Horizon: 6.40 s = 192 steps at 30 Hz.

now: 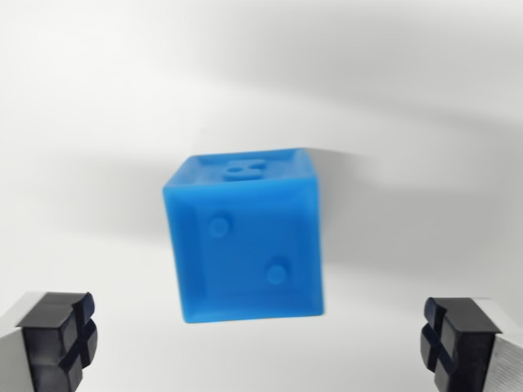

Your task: Stack cube

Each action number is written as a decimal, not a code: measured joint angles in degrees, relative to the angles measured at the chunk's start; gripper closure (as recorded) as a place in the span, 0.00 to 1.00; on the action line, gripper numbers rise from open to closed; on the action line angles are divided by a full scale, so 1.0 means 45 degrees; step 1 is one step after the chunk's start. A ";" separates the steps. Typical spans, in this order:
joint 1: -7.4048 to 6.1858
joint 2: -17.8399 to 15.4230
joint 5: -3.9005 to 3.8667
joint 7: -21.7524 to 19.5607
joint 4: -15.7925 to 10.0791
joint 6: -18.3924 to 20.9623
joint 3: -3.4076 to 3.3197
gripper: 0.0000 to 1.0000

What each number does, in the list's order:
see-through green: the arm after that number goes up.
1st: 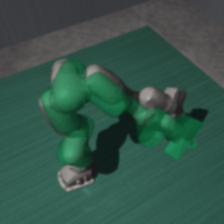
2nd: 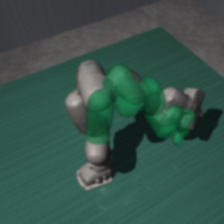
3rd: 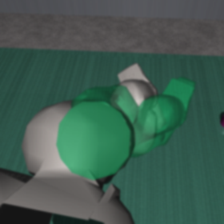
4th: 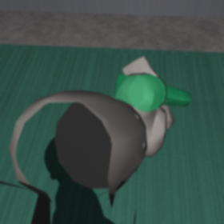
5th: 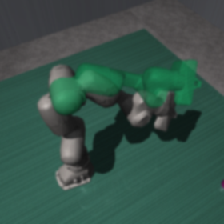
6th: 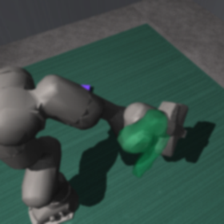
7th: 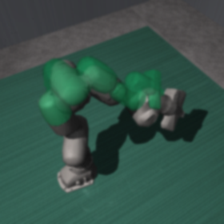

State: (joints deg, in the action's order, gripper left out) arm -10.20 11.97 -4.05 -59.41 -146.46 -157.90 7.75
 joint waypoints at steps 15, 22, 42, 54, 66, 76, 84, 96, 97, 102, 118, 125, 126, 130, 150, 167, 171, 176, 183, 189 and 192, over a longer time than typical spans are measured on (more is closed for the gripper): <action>-0.0638 0.2147 -0.0694 -0.0624 0.0260 -0.1872 -0.0612 0.00; -0.0897 0.2833 -0.0739 -0.0683 0.0449 -0.2389 -0.0880 0.00; -0.0958 0.2945 -0.0739 -0.0683 0.0505 -0.2469 -0.0941 1.00; -0.0958 0.2945 -0.0739 -0.0683 0.0506 -0.2470 -0.0942 1.00; -0.0957 0.2902 -0.0738 -0.0682 0.0500 -0.2439 -0.0940 1.00; -0.0845 0.2417 -0.0719 -0.0659 0.0361 -0.2129 -0.0817 1.00; -0.0692 0.1852 -0.0643 -0.0598 0.0214 -0.1714 -0.0645 1.00; -0.0462 0.0735 -0.0314 -0.0353 -0.0015 -0.0851 -0.0337 1.00; -0.0443 0.0614 -0.0270 -0.0320 -0.0034 -0.0759 -0.0311 1.00; -0.0388 0.0042 -0.0054 -0.0174 -0.0118 -0.0295 -0.0210 1.00; -0.0244 -0.1190 0.0447 0.0591 -0.0179 0.0857 -0.0181 1.00; 0.0023 -0.1182 0.0485 0.1171 -0.0113 0.0938 -0.0270 1.00; 0.0061 -0.1183 0.0492 0.1256 -0.0099 0.0954 -0.0281 1.00; 0.0219 -0.1186 0.0502 0.1595 -0.0041 0.1020 -0.0326 1.00; 0.0985 -0.1191 0.0555 0.3228 0.0300 0.1352 -0.0533 1.00; 0.1622 -0.1138 0.0585 0.4593 0.0697 0.1672 -0.0707 1.00; 0.1761 -0.1109 0.0590 0.4909 0.0800 0.1754 -0.0756 1.00; 0.1958 -0.1066 0.0602 0.5340 0.0958 0.1870 -0.0812 1.00; 0.2204 -0.1002 0.0619 0.5881 0.1173 0.2024 -0.0879 1.00; 0.2416 -0.0936 0.0629 0.6339 0.1355 0.2130 -0.0935 1.00; 0.2536 -0.0893 0.0635 0.6598 0.1474 0.2199 -0.0963 1.00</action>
State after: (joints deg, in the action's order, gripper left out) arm 1.22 7.95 -1.19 -29.71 -139.82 -148.00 3.41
